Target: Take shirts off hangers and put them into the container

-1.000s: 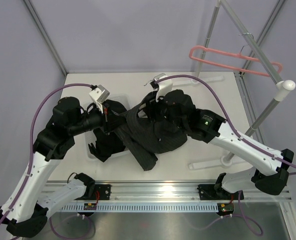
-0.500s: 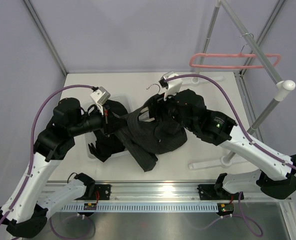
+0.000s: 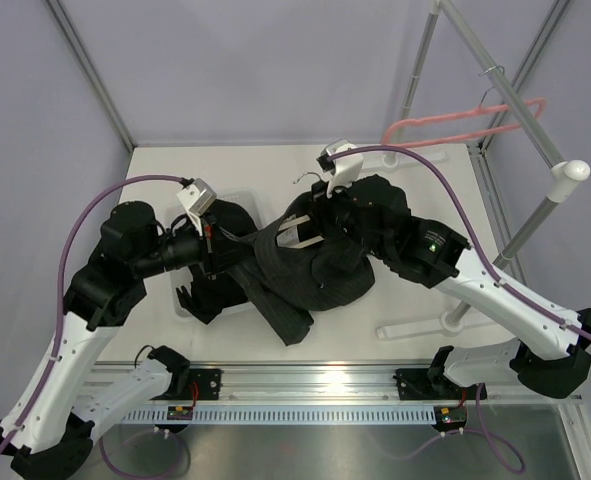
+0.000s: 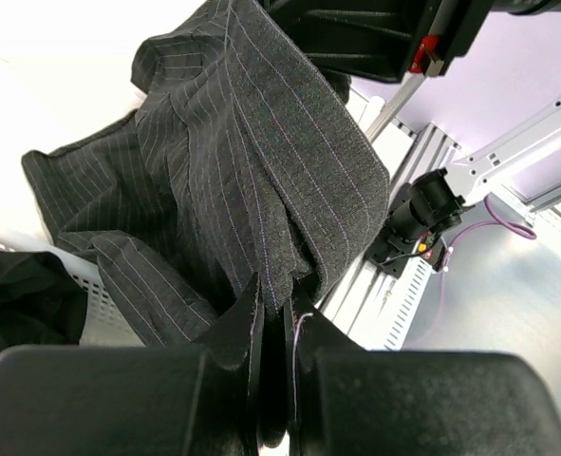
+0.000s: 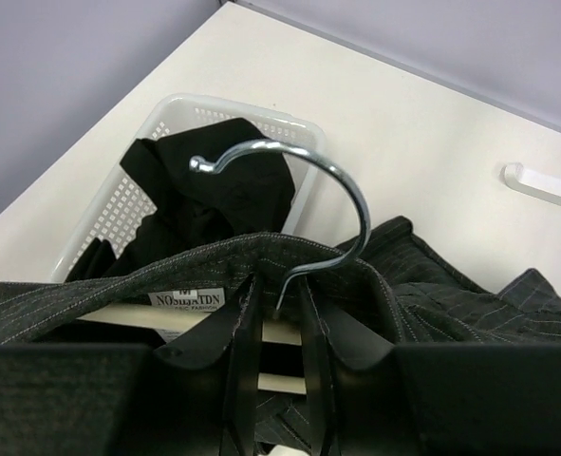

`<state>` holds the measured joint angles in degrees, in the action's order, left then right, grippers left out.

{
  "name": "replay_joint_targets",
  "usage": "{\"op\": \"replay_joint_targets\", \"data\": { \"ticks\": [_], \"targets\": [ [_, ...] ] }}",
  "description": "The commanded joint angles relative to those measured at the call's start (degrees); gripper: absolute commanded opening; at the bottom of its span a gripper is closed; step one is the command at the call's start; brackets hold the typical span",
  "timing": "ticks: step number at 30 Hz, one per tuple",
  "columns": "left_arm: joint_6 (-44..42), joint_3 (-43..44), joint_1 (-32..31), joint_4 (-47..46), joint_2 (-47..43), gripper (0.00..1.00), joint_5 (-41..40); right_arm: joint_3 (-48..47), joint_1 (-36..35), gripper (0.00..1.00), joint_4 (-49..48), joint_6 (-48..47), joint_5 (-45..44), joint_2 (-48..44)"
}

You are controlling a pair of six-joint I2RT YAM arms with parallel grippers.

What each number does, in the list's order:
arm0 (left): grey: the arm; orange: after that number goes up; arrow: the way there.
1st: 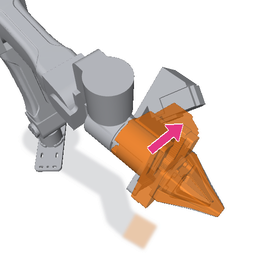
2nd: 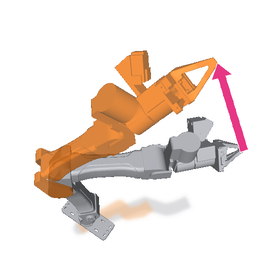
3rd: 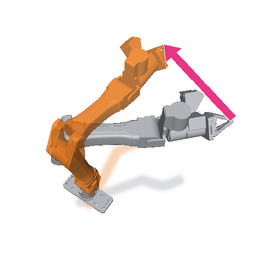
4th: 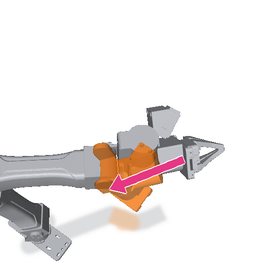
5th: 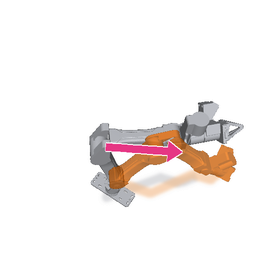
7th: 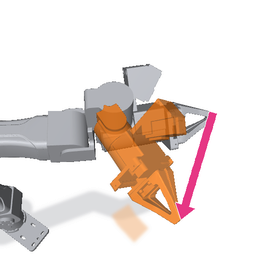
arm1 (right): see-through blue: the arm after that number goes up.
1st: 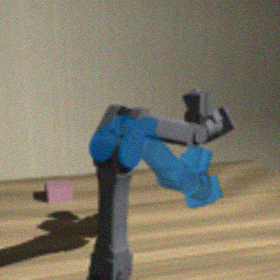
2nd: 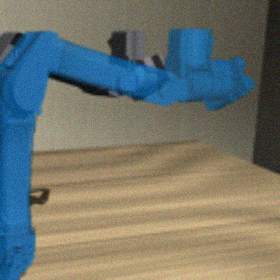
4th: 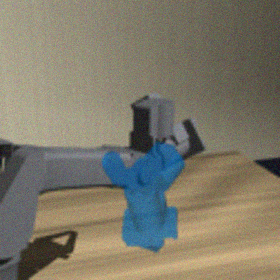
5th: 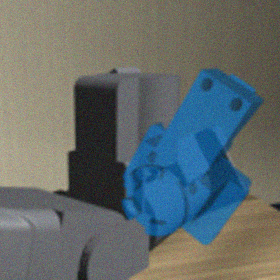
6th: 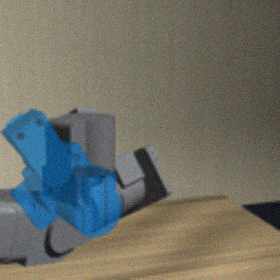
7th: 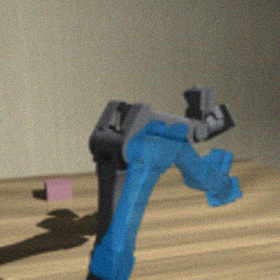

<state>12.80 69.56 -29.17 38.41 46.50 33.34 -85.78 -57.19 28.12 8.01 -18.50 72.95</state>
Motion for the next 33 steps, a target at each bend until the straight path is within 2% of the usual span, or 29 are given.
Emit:
{"op": "replay_joint_targets", "data": {
  "ticks": [1,3,4,5,6,10,14,18,20,21,22,23,24,25,28,29,31,32,33],
  "targets": [
    [1.6,-0.4,0.1,-5.8,-1.7,0.0,4.4,0.3,1.3,0.21,-1.1,-1.5,-0.7,-0.5],
    [1.6,-0.5,0.0,-5.5,-1.8,0.0,3.8,0.3,1.3,0.04,-1.1,-1.3,-0.7,-0.6],
    [1.5,-0.4,0.1,-4.9,-1.8,0.02,3.1,-0.1,1.3,0.0,-0.7,-1.2,-1.0,-0.7],
    [1.4,0.0,0.1,-4.0,-1.7,0.13,1.6,-0.5,1.3,0.0,-0.3,-1.2,-1.3,-0.6],
    [1.1,0.2,0.1,-1.9,-1.1,0.33,-0.5,-1.0,1.3,0.0,1.0,-0.8,-1.8,-0.5],
    [-0.3,-1.1,0.1,1.2,-1.3,0.6,-4.6,-3.9,1.3,0.0,3.7,-0.3,-6.2,-0.9],
    [0.6,-6.5,0.1,0.4,-3.1,0.66,-3.7,-7.8,1.3,0.0,7.0,-0.5,-9.5,0.2],
    [2.2,-10.1,0.0,-1.2,-4.1,0.67,-2.2,-11.8,1.3,0.0,9.4,-1.3,-12.9,1.8],
    [2.6,-11.0,-0.1,-1.5,-4.4,0.64,-0.5,-13.6,1.3,0.0,10.1,-1.8,-15.0,2.6],
    [2.6,-11.6,0.0,-1.8,-4.6,0.61,-0.1,-14.1,1.3,0.0,10.7,-2.3,-15.3,3.2],
    [2.6,-11.8,0.0,-1.8,-4.8,0.54,-0.2,-14.3,1.3,0.0,10.7,-2.5,-15.9,3.3],
    [2.5,-11.8,-0.1,-1.4,-5.1,0.26,-1.6,-14.2,1.3,0.0,10.6,-2.5,-16.2,3.3],
    [2.3,-11.3,-0.1,-0.7,-5.2,0.11,-2.7,-14.0,1.3,0.0,10.6,-2.5,-16.6,3.1],
    [2.2,-10.7,0.0,-0.1,-5.2,0.0,-4.1,-13.5,1.3,0.0,10.7,-2.6,-17.8,2.9],
    [3.9,-8.4,-0.1,0.3,-6.9,0.0,-14.2,-12.7,1.2,0.0,12.2,-3.1,-21.6,3.2],
    [4.9,-8.0,0.0,0.0,-7.8,0.0,-22.2,-12.4,1.3,0.0,12.8,-3.1,-22.7,3.3],
    [6.4,-6.4,0.0,-1.5,-10.1,0.0,-29.4,-10.8,1.3,0.0,13.7,-3.2,-25.2,2.8],
    [7.1,-5.5,0.0,-1.2,-10.5,0.0,-37.1,-10.0,1.3,0.0,13.7,-3.2,-26.0,2.6],
    [8.0,-4.8,0.0,-1.3,-10.8,0.0,-40.4,-9.3,1.3,0.0,13.5,-3.2,-26.8,1.7]
  ]
}}
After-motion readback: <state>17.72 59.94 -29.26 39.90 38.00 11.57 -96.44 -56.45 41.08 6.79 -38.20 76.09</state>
